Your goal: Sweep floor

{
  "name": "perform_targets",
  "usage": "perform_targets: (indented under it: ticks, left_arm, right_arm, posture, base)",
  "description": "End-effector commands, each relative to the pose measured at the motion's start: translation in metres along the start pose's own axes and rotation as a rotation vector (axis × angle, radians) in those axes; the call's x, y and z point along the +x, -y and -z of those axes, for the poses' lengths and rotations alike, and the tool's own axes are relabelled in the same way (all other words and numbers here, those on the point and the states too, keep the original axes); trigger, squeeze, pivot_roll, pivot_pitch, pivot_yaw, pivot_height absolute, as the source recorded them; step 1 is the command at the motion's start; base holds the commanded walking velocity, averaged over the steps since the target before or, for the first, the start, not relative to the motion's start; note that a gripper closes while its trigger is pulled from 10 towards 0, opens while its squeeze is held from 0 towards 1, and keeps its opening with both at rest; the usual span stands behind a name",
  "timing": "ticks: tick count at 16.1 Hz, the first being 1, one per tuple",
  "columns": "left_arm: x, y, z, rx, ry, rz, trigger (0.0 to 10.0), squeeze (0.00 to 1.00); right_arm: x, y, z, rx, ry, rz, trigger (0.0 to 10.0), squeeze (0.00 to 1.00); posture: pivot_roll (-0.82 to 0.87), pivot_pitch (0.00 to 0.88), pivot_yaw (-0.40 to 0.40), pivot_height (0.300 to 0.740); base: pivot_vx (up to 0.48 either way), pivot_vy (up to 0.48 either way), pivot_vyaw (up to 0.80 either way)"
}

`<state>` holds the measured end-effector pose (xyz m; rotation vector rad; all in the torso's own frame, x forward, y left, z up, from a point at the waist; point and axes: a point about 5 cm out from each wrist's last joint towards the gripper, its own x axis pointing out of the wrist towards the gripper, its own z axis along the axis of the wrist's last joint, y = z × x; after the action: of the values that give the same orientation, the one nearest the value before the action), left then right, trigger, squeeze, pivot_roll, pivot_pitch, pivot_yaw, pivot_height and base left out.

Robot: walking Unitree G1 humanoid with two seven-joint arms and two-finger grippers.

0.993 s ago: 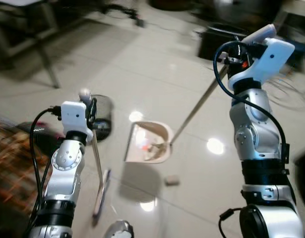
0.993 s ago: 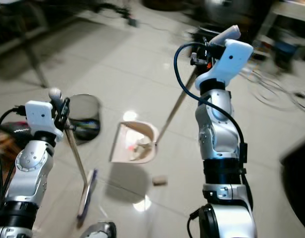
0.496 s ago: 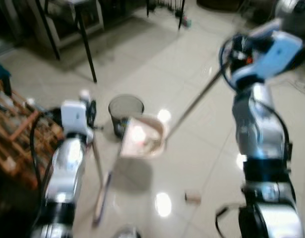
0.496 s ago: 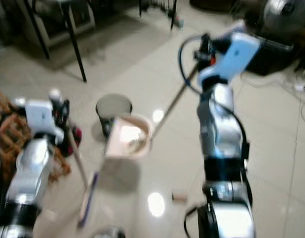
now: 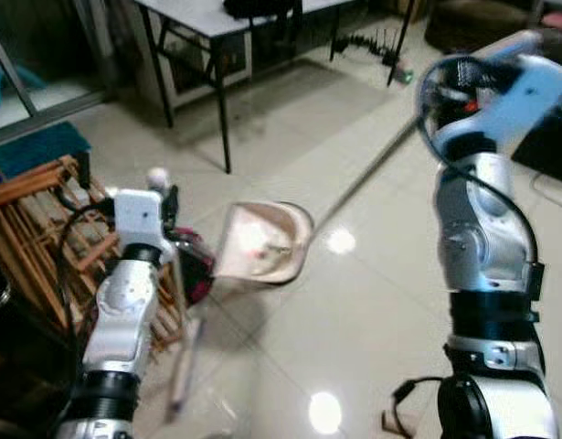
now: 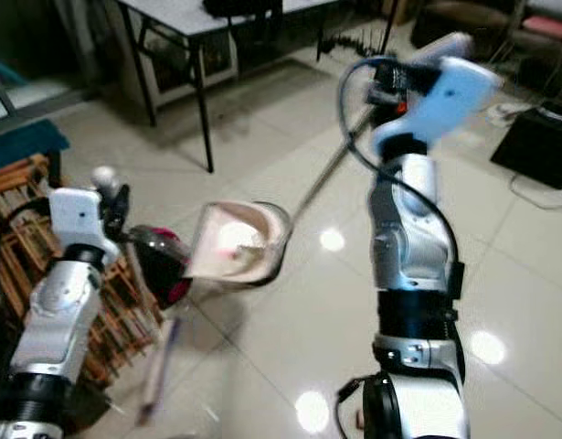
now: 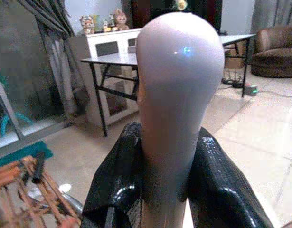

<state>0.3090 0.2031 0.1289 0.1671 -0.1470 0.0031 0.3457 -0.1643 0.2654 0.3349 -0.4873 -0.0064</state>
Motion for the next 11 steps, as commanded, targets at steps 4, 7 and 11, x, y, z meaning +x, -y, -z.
perform_targets:
  ticks: [4,7,11]
  left_arm:
    - [0.0045,0.0096,-0.0085,-0.009,0.039,0.029,10.0,0.0]
    - [0.0046,0.0104,-0.0086,-0.01,0.039,0.031,10.0,0.0]
    - [0.0047,0.0115,-0.0084,-0.014,0.038,0.035,10.0,0.0]
  right_arm:
    - [0.0053,0.0113,-0.0228,0.04,0.093,0.05,10.0,0.0]
    - [0.0056,0.0124,-0.0242,0.046,0.101,0.051,10.0,0.0]
    - [0.0041,0.0167,-0.026,0.035,0.124,0.075,10.0,0.0]
  posture:
    - [-0.03,0.0,0.001,0.74]
    - [-0.03,0.0,0.002,0.74]
    - [-0.03,0.0,0.003,0.74]
  base:
    - [0.459,0.0,-0.4]
    - [0.459,0.0,-0.8]
    - [0.458,0.0,-0.16]
